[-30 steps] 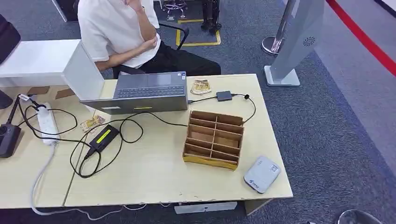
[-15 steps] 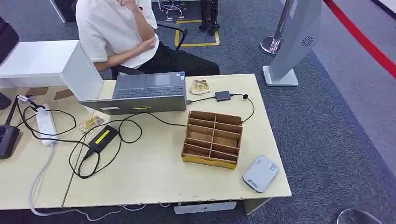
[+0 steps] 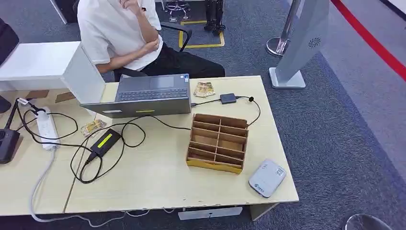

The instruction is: Pass the card to the sensor for recognition and then transmit it.

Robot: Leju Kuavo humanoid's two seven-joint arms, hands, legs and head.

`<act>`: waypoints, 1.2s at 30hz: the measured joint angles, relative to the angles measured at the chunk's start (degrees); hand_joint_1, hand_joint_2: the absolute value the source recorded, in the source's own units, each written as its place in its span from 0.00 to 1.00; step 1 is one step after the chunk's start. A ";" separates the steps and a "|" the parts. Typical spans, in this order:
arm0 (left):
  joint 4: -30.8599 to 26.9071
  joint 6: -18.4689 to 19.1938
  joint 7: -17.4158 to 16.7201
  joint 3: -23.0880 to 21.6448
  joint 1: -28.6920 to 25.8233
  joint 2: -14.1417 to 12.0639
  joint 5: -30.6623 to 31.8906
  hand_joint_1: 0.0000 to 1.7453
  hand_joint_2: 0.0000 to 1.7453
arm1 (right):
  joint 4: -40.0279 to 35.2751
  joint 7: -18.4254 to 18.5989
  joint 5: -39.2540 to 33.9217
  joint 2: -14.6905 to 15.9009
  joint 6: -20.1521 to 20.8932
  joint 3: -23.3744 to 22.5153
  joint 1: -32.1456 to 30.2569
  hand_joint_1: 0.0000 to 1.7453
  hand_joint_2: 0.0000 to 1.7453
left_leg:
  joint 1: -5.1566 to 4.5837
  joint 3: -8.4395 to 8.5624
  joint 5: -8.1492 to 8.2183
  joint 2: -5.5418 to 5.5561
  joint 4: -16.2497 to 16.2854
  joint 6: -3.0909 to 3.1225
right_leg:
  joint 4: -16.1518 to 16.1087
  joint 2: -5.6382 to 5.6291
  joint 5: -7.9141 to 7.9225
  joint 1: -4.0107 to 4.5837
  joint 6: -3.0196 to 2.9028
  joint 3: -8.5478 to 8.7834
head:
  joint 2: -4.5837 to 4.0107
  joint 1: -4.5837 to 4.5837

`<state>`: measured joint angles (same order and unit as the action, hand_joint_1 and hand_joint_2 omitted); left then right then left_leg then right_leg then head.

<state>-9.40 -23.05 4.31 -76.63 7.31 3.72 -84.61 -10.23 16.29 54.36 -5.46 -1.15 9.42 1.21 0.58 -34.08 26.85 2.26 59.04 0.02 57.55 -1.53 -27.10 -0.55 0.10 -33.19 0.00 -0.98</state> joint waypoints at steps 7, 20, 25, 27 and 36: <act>3.52 -16.95 5.57 2.85 -1.21 -0.81 -4.98 0.00 0.00 | 0.00 8.53 -2.51 -0.15 -32.18 -2.89 -0.41 0.00 1.00 | 0.04 0.05 0.08 -0.05 -0.01 -0.12 | 0.00 -0.09 -0.04 0.04 -0.01 0.01 | 0.00 -0.02; 8.02 -17.01 10.88 15.22 -7.05 -8.74 -4.85 0.00 0.00 | 0.20 13.61 -2.53 -2.14 -34.23 -5.77 -0.89 0.00 1.00 | 0.06 0.07 0.17 -0.16 -0.06 -0.20 | 0.03 -0.15 -0.16 0.06 -0.18 -0.02 | 0.00 -0.02; 8.31 -17.03 13.07 17.93 -8.24 -10.65 -4.74 0.00 0.00 | 0.42 13.94 -2.38 -2.71 -33.84 -5.90 -0.90 0.00 1.00 | 0.05 0.08 0.17 -0.18 -0.06 -0.20 | 0.02 -0.14 -0.16 0.05 -0.18 0.01 | 0.00 -0.02; 8.39 -17.03 15.92 19.24 -9.07 -11.41 -4.78 0.00 0.00 | 0.44 14.36 -2.16 -2.97 -33.71 -5.99 -0.88 0.00 1.00 | 0.06 0.07 0.18 -0.17 -0.06 -0.22 | 0.02 -0.14 -0.16 0.05 -0.18 0.01 | 0.00 -0.04; 8.55 -17.03 17.38 25.10 -11.24 -13.33 -2.80 0.00 0.00 | 0.46 14.19 -4.45 -4.46 -27.02 -6.73 -0.91 0.00 1.00 | 0.06 0.17 0.23 -0.05 -0.06 -0.29 | 0.02 -0.10 -0.26 0.05 -0.21 -0.08 | 0.00 -0.04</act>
<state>-0.85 -40.09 21.69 -51.53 -3.93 -9.62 -87.41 -9.77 30.47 49.91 -9.92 -28.17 2.69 0.29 0.64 -33.91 27.08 2.21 58.98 -0.27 57.57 -1.63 -27.35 -0.50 -0.11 -33.27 0.00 -1.03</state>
